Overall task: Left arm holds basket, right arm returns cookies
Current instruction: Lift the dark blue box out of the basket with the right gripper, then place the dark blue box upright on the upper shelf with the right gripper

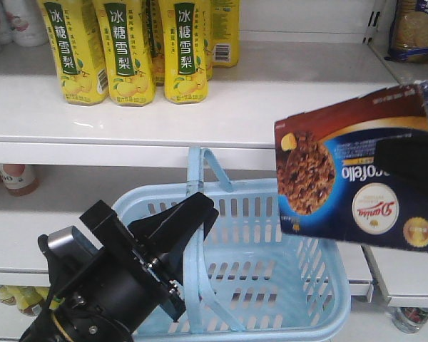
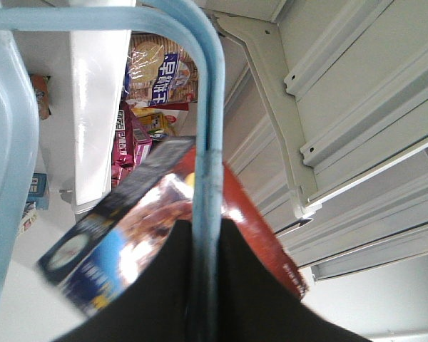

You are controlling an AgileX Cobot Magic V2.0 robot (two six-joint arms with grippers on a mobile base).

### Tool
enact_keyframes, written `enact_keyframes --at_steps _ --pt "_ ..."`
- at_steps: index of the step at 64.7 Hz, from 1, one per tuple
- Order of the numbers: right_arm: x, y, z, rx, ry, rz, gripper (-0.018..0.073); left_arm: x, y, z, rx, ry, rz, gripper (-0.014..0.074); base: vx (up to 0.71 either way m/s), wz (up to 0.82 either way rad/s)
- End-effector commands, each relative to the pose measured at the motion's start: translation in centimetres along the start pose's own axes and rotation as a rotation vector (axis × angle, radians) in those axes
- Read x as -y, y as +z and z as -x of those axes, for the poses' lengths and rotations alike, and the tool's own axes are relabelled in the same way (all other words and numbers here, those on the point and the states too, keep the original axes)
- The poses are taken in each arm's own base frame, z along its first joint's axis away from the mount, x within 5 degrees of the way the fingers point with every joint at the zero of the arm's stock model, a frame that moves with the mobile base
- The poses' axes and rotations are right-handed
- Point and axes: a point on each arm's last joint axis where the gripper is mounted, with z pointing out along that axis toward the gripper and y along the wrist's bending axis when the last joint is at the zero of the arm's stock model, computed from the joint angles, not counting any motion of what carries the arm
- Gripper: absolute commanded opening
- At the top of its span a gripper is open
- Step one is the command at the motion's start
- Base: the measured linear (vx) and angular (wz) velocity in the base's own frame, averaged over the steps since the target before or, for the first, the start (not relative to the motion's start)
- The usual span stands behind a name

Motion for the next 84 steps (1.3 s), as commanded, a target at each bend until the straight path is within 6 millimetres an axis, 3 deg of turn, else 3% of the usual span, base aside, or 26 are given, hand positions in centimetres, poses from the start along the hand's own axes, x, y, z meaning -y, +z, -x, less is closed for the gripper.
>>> enact_keyframes --at_steps 1,14,40,71,84 --pt "-0.3 -1.3 2.2 0.209 -0.019 0.035 -0.0006 3.5 -0.1 -0.4 -0.014 -0.018 -0.282 -0.0003 0.0 0.0" --pt "0.1 -1.6 3.7 0.379 -0.041 -0.012 -0.0006 3.5 -0.1 -0.4 -0.014 -0.018 -0.282 -0.0003 0.0 0.0" --pt "0.7 0.5 6.1 0.579 -0.146 -0.232 -0.0006 3.5 -0.1 -0.4 -0.014 -0.019 -0.282 -0.0003 0.0 0.0" --pt "0.3 6.9 6.9 0.62 -0.227 -0.383 -0.0006 3.5 -0.1 -0.4 -0.014 -0.019 -0.282 -0.0003 0.0 0.0" --pt "3.1 9.6 7.6 0.619 -0.15 -0.489 -0.0006 3.5 -0.1 -0.4 -0.014 -0.019 -0.282 -0.0003 0.0 0.0"
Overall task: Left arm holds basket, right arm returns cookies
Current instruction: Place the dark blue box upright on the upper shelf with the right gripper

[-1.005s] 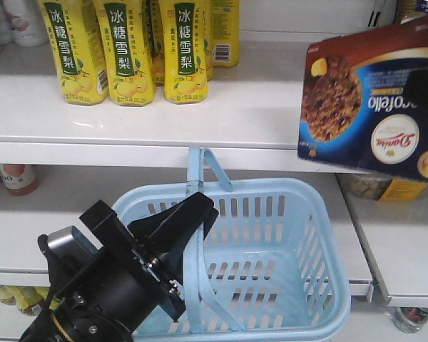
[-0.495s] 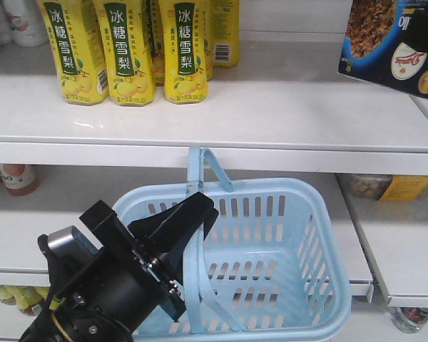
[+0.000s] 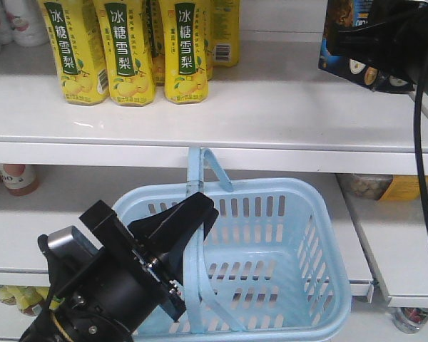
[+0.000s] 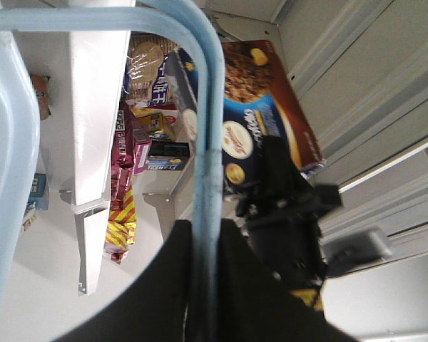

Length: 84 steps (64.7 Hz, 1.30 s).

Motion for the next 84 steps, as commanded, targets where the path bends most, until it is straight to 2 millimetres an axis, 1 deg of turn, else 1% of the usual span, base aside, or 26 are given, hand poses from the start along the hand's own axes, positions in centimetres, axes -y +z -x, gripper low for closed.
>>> enact_keyframes --at_steps 1,9,25,33,42,53,65,69,78,84 --pt "1.3 1.0 1.4 0.086 -0.003 -0.06 -0.0006 3.5 -0.1 -0.4 -0.014 -0.019 -0.282 -0.0003 0.0 0.0" --pt "1.7 2.8 0.6 0.085 -0.041 -0.085 -0.0006 3.5 -0.1 -0.4 -0.014 -0.019 -0.282 -0.0003 0.0 0.0" --pt "0.8 5.7 -1.6 0.052 -0.177 -0.043 -0.0006 3.5 -0.1 -0.4 -0.014 -0.019 -0.282 -0.0003 0.0 0.0" --pt "0.3 6.9 -3.0 0.02 -0.166 -0.041 -0.0003 3.5 -0.1 -0.4 -0.014 -0.019 -0.282 -0.0003 0.0 0.0" --pt "-0.1 7.8 -4.1 -0.012 -0.152 -0.041 -0.0003 3.5 -0.1 -0.4 -0.014 -0.019 -0.282 -0.0003 0.0 0.0" --pt "-0.2 7.9 -4.3 -0.016 -0.152 -0.041 -0.0003 3.5 -0.1 -0.4 -0.014 -0.019 -0.282 -0.0003 0.0 0.0" --pt "-0.1 7.8 -4.1 -0.01 -0.148 -0.041 -0.0001 3.5 -0.1 -0.4 -0.014 -0.019 -0.282 -0.0003 0.0 0.0" --pt "-0.1 7.6 -3.9 -0.006 -0.145 -0.036 0.0011 3.5 -0.1 -0.4 -0.014 -0.019 -0.282 -0.0003 0.0 0.0" --pt "0.1 6.9 -3.0 0.014 -0.131 -0.017 0.0085 3.5 -0.1 -0.4 -0.014 -0.019 -0.282 -0.0003 0.0 0.0" --pt "0.2 6.4 -2.5 0.029 -0.122 -0.009 0.0174 3.5 -0.1 -0.4 -0.014 -0.019 -0.282 -0.0003 0.0 0.0"
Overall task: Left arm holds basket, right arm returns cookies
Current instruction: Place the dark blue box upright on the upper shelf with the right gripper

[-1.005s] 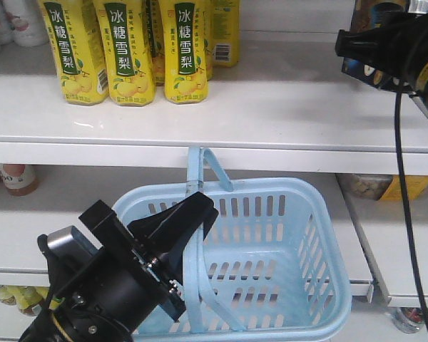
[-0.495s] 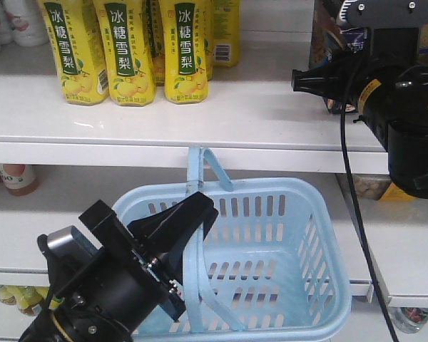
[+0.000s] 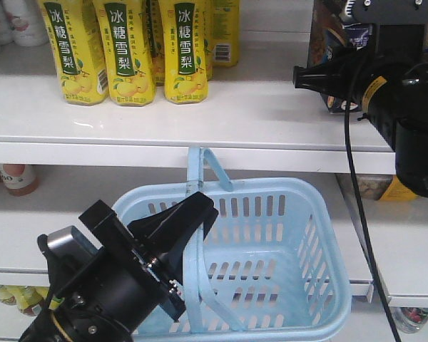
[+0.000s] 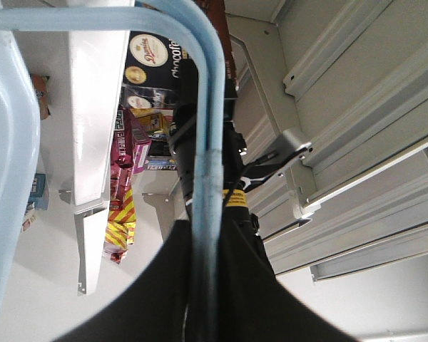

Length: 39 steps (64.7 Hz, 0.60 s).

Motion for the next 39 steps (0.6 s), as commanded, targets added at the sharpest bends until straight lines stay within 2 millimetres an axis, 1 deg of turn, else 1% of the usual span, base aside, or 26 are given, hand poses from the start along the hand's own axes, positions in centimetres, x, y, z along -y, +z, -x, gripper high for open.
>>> enact_keyframes --at_steps 1,11,17,20,26,39 --pt "1.0 -1.6 3.1 0.124 -0.033 -0.007 0.0181 3.5 -0.1 -0.4 -0.014 -0.018 -0.281 -0.0003 0.0 0.0" --pt "1.2 -2.3 3.8 0.142 -0.018 0.01 0.0355 3.5 -0.1 -0.4 -0.014 -0.018 -0.281 -0.0003 0.0 0.0" --pt "1.4 -2.8 4.2 0.156 -0.005 0.012 0.044 3.5 -0.1 -0.4 -0.014 -0.018 -0.281 -0.0003 0.0 0.0" --pt "1.5 -3.1 4.5 0.164 -0.001 0.014 0.0468 3.5 -0.1 -0.4 -0.014 -0.018 -0.281 -0.0003 0.0 0.0" --pt "1.7 -3.5 4.8 0.173 0.005 0.024 0.0501 3.5 -0.1 -0.4 -0.014 -0.018 -0.281 -0.0003 0.0 0.0" --pt "1.7 -4.7 5.5 0.177 0.034 0.084 0.0504 3.5 -0.1 -0.4 -0.014 -0.018 -0.281 -0.0003 0.0 0.0"
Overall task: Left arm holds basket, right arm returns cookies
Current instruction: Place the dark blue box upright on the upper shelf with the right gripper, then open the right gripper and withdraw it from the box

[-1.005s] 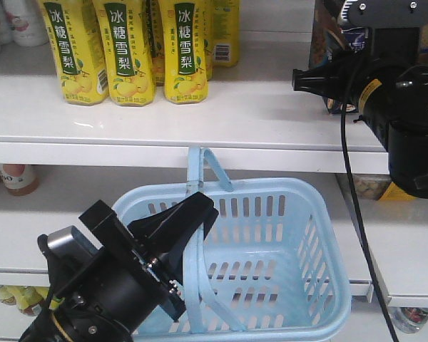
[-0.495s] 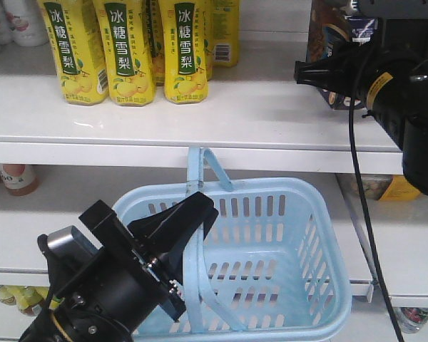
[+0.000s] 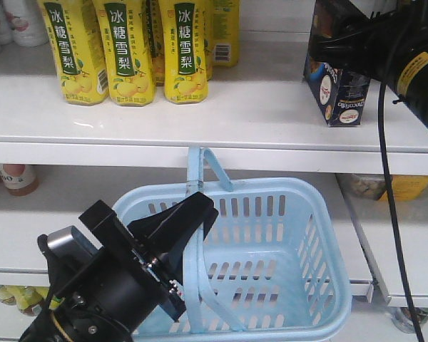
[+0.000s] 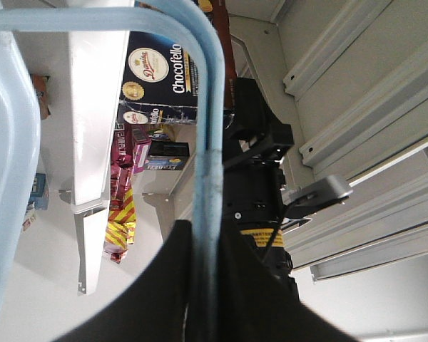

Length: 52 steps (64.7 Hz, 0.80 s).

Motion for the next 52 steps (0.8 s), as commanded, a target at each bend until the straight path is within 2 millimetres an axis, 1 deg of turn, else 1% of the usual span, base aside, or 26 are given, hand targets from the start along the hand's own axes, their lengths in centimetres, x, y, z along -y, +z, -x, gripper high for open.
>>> enact_keyframes --at_steps 1,16,28,33,38,44,52 --pt "0.5 -1.4 2.5 0.082 -0.017 0.024 0.0504 3.5 -0.1 -0.4 -0.014 -0.018 -0.281 -0.0003 0.0 0.0" --pt "1.0 -3.8 4.3 0.125 0.011 0.06 0.0504 3.5 -0.1 -0.4 -0.014 -0.018 -0.281 -0.0003 0.0 0.0" --pt "1.1 -6.5 5.8 0.16 0.035 0.121 0.0504 3.5 -0.1 -0.4 -0.014 -0.018 -0.281 -0.0003 0.0 0.0" --pt "1.2 -7.9 6.5 0.173 0.039 0.144 0.0504 3.5 -0.1 -0.4 -0.014 -0.018 -0.281 -0.0003 0.0 0.0" --pt "1.3 -9.1 7.0 0.186 0.022 0.159 0.0495 3.5 -0.1 -0.4 -0.014 -0.018 -0.281 -0.0003 0.0 0.0" --pt "1.8 -10.8 7.5 0.191 0.002 0.16 0.0464 3.5 -0.1 -0.4 -0.014 -0.018 -0.281 -0.0003 0.0 0.0" --pt "3.0 -12.6 7.8 0.167 -0.039 0.12 0.0379 3.5 -0.1 -0.4 -0.014 -0.018 -0.281 -0.0003 0.0 0.0"
